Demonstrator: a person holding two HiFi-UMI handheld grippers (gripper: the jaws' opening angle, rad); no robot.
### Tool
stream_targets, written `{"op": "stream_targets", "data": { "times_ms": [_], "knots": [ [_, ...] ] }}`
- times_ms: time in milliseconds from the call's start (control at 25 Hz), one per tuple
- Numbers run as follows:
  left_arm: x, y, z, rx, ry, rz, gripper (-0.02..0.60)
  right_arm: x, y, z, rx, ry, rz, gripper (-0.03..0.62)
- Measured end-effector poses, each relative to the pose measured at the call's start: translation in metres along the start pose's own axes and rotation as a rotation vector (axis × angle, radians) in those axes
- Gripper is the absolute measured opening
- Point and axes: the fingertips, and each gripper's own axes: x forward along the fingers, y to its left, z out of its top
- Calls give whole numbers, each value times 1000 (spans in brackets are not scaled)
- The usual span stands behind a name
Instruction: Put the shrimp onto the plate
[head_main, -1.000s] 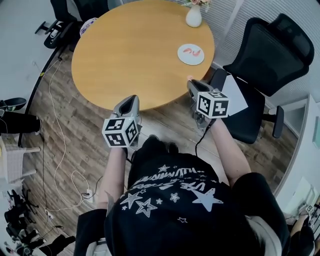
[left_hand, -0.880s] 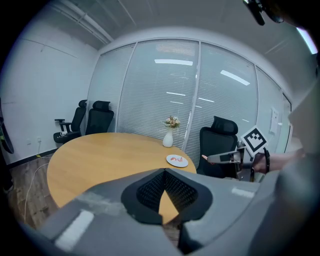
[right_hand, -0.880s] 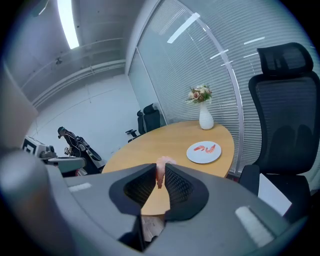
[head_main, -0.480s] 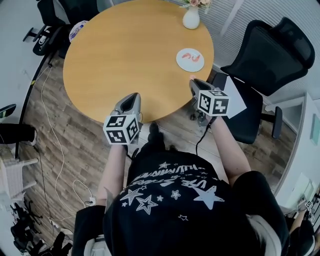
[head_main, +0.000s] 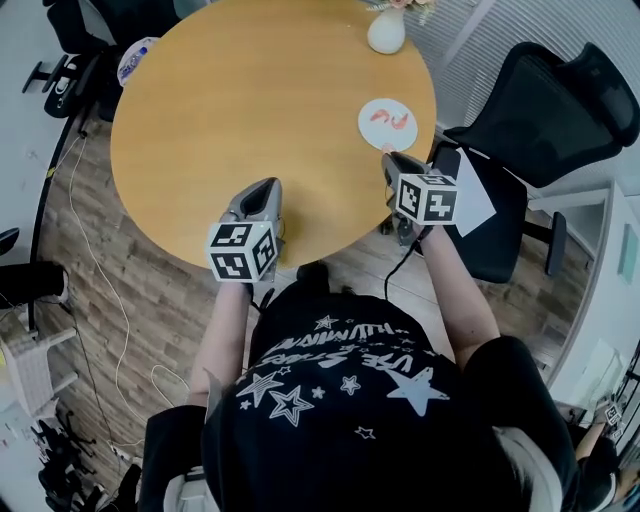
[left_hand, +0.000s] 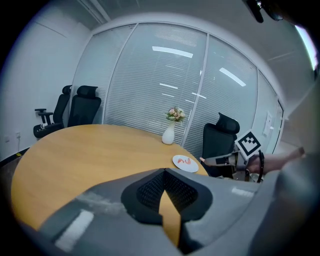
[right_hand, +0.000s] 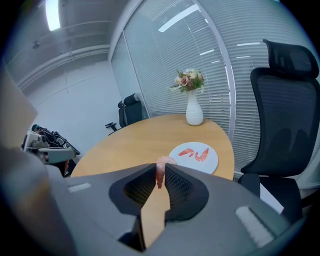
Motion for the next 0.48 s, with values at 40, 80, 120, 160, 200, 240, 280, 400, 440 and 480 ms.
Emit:
{"op": "stream_targets", "data": {
  "times_ms": [40,80,120,160,200,240,280,400,440,480],
  "knots": [
    [4,2,1,0,6,-8,2,4,-2,0,2,6,-9,57],
    [7,4,2,0,13,-16,2,7,-4,1,2,12,-18,57],
    [11,5,3,0,20,-24,2,11,-6,1,-1,18,-27,57],
    [15,6,4,1,24,-32,2,15,-8,2,-5,23,-34,57],
    [19,8,6,2,27,-40,2,20,-9,3,-8,27,-41,57],
    [24,8,8,3,28,-47,2,26,-12,4,-9,32,-47,57],
    [29,8,10,3,29,-56,2,30,-14,4,-7,37,-54,57],
    [43,7,15,10,34,-78,2,43,-22,3,-2,52,-77,57],
    [47,8,17,13,37,-84,2,46,-24,3,0,56,-84,57],
    [52,8,18,14,41,-91,2,49,-26,3,3,60,-91,57]
  ]
}}
